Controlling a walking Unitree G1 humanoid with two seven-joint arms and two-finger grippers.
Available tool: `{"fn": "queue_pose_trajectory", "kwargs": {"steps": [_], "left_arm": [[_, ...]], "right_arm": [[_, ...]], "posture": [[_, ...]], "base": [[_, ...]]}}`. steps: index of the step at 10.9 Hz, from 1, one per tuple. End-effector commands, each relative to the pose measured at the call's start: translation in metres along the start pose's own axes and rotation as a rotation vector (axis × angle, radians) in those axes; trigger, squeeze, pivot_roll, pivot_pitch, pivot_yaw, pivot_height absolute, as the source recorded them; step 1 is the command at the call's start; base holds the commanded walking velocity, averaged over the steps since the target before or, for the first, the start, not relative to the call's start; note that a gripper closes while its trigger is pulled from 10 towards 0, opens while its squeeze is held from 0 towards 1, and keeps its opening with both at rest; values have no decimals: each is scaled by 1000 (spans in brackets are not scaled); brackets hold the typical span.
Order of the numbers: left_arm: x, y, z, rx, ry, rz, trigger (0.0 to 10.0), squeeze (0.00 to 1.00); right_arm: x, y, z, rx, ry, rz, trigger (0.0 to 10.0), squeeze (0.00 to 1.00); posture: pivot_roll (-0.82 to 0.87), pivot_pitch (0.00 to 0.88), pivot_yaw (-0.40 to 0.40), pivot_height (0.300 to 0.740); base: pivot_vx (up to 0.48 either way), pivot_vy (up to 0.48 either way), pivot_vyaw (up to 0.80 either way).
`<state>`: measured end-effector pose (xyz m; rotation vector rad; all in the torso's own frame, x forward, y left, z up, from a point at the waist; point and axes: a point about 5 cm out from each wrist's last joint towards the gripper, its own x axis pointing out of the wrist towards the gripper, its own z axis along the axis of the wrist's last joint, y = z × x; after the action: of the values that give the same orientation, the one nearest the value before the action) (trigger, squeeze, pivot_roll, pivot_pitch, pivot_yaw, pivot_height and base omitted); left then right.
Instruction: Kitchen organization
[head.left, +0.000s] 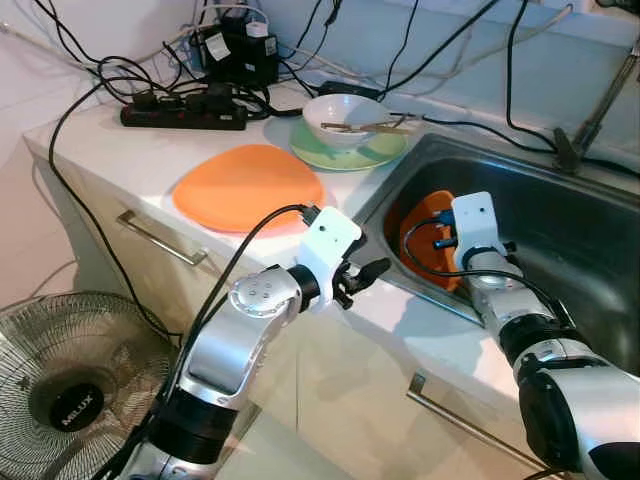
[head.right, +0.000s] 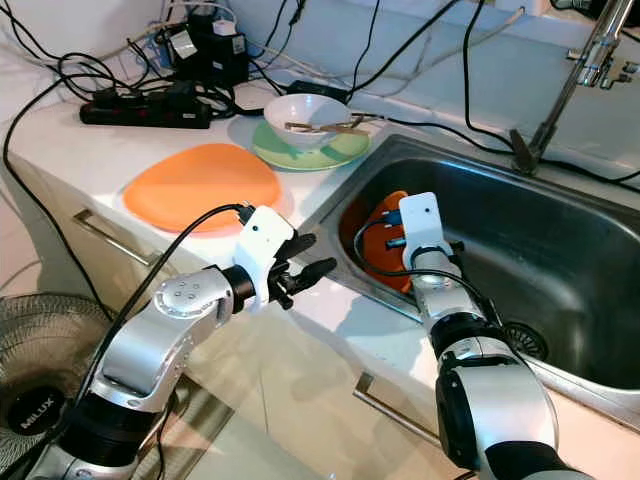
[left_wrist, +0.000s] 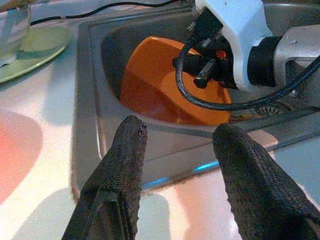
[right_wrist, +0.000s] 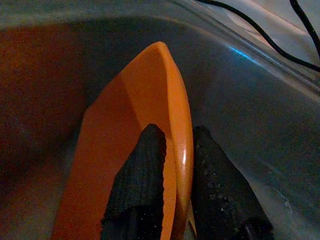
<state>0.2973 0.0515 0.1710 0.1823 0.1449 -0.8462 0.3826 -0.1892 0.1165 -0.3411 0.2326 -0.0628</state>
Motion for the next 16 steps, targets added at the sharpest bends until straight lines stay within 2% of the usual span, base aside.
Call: {"fn": "queue_pose_trajectory", "kwargs": {"steps": [1,3,4,5,6,9,11,14,15,16], "left_arm": [[-1,-3,2,-3,-7,-18,10000,0],[-1,-3,2,0,-5,-24,10000,0],[-1,-3,2,2,-4,-26,10000,0],[-1,-3,2,4,-3,-26,10000,0],[-2,-2,2,5,-2,-25,10000,0],[-1,-3,2,5,-4,-22,10000,0],[-1,-1,3,23,0,-15,10000,0],[0,-2,3,17,-3,-20,10000,0],[0,-2,4,18,-12,-12,10000,0],[-1,3,8,42,-51,46,10000,0]], "right_arm": [[0,5,2,-1,-1,22,10000,0],[0,7,2,3,-2,30,10000,0],[1,5,2,9,3,22,10000,1000],[1,4,3,3,-3,14,10000,1000],[1,3,8,0,-29,7,10000,0],[3,-8,22,-20,-96,-64,10000,0],[3,-23,41,-48,-191,-156,10000,0],[3,-21,41,-40,-204,-150,10000,0],[3,-17,42,-17,-218,-129,10000,0],[2,-10,46,40,-249,-93,10000,0]], "posture": [[249,0,-43,740],[250,0,-43,740],[250,0,-44,740],[250,0,-44,740],[249,0,-43,740],[247,0,-44,740],[243,4,-41,740],[241,11,-39,740],[240,11,-39,740],[240,11,-39,740]], "base": [[0,0,0],[0,0,0],[0,0,0],[0,0,0],[0,0,0],[0,0,0],[0,0,0],[0,0,0],[0,0,0],[0,0,0]]}}
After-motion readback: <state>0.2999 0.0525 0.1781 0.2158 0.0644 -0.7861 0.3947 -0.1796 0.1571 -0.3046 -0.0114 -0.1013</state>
